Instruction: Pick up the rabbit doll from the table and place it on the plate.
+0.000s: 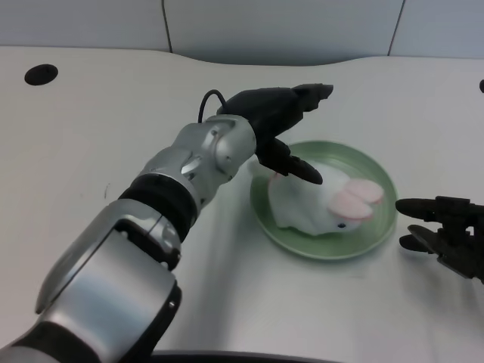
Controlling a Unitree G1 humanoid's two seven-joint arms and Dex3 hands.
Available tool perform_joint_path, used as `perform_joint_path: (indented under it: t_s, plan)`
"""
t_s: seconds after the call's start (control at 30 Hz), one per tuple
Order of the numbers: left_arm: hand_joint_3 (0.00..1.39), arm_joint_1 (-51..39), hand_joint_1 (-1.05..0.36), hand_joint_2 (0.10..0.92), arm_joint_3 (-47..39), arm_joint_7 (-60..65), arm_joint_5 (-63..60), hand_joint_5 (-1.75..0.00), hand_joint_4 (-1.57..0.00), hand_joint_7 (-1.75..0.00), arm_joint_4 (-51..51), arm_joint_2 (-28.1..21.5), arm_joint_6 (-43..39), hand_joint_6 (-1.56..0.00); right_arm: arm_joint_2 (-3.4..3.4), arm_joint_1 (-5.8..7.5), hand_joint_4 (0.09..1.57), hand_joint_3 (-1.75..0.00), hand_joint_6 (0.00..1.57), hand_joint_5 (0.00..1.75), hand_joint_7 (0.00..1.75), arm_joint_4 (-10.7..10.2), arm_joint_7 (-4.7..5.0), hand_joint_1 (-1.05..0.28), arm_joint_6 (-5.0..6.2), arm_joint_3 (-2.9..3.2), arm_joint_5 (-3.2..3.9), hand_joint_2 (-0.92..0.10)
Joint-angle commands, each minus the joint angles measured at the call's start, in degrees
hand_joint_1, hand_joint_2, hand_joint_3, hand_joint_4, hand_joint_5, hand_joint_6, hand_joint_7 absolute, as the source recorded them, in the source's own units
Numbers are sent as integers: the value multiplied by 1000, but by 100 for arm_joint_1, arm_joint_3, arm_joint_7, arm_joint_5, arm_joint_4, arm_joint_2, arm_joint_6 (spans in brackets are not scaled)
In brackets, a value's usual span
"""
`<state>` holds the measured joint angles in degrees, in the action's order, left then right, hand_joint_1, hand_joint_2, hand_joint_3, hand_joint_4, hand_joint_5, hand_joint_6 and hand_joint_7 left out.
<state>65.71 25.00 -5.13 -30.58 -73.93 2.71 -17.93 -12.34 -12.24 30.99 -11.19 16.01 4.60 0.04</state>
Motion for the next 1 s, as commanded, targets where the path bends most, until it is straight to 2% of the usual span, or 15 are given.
perform_joint_path:
  t_s: [0.03, 0.17, 0.27, 0.37, 0.4, 0.47, 0.57, 0.6, 0.63, 0.7, 0.77, 0.8, 0.87, 0.9, 1.0]
  plan:
    - [30, -428, -756, 919, -676, -681, 748, -134, -205, -85, 319, -706, -399, -241, -87, 7, 1013, -171, 912, 210, 2, 120, 20, -421, 105, 106, 70, -921]
    - [40, -873, -724, 921, -1044, -1225, 1244, -169, -227, -76, 704, -1059, -640, -253, -89, -32, 1003, -168, 918, 207, 4, 166, 9, -416, 100, 126, 83, -921]
    - [95, -1433, -672, 921, -1414, -1572, 1731, -218, -256, -67, 1225, -1364, -790, -264, -100, -53, 1004, -167, 920, 209, 5, 214, 52, -412, 181, 124, 27, -921]
    - [107, -1578, -661, 921, -1459, -1677, 1826, -237, -259, -63, 1470, -1413, -717, -269, -102, -63, 1005, -168, 920, 210, 4, 240, 58, -409, 210, 125, 19, -921]
    - [107, -1960, -660, 921, -1697, -1758, 2126, -241, -257, -62, 1835, -1530, -654, -269, -106, -88, 1005, -168, 920, 210, 4, 279, 49, -409, 223, 128, 26, -921]
    - [191, -2633, -560, 921, -2059, -1834, 2549, -359, -338, -65, 2487, -1729, -533, -331, -106, -128, 1010, -176, 925, 214, 6, 330, 30, -402, 216, 139, 49, -921]
    - [232, -3097, -530, 921, -2227, -1895, 2768, -483, -356, -51, 3107, -1830, -225, -374, -109, -150, 1003, -183, 925, 212, 5, 342, 43, -404, 195, 135, 34, -921]
    - [236, -3291, -528, 921, -2338, -1929, 2936, -498, -355, -48, 3295, -1834, -76, -378, -104, -153, 1002, -184, 925, 212, 5, 339, 26, -405, 168, 142, 56, -921]
    - [258, -3429, -508, 921, -2416, -1952, 3054, -650, -410, -49, 3440, -1833, 45, -431, -100, -156, 998, -185, 928, 211, 6, 338, 11, -407, 150, 148, 74, -921]
    - [269, -3701, -498, 921, -2599, -2050, 3343, -741, -433, -46, 3720, -1844, 401, -460, -100, -159, 995, -185, 929, 210, 6, 340, -5, -409, 136, 151, 88, -921]
    - [278, -3894, -500, 921, -2730, -2148, 3568, -915, -427, -57, 3957, -1862, 754, -542, -105, -161, 991, -179, 929, 209, 6, 345, -9, -415, 144, 150, 82, -921]
    - [280, -4079, -500, 921, -2865, -2050, 3745, -942, -424, -57, 4224, -1824, 1195, -553, -111, -164, 991, -178, 930, 209, 5, 364, -8, -416, 190, 145, 68, -921]
    - [326, -4397, -501, 921, -3053, -1910, 3990, -1203, -445, -87, 4681, -1763, 1846, -667, -116, -158, 988, -179, 924, 208, 2, 342, -5, -416, 190, 145, 63, -921]
    - [387, -4531, -490, 921, -3118, -1881, 4091, -1422, -418, -116, 4858, -1744, 2082, -726, -114, -155, 988, -180, 925, 207, 2, 325, -2, -424, 170, 146, 66, -921]
    - [426, -4685, -481, 921, -3165, -1850, 4179, -1613, -381, -147, 5163, -1732, 2422, -766, -110, -152, 987, -182, 924, 206, 2, 306, 2, -431, 140, 149, 71, -921]
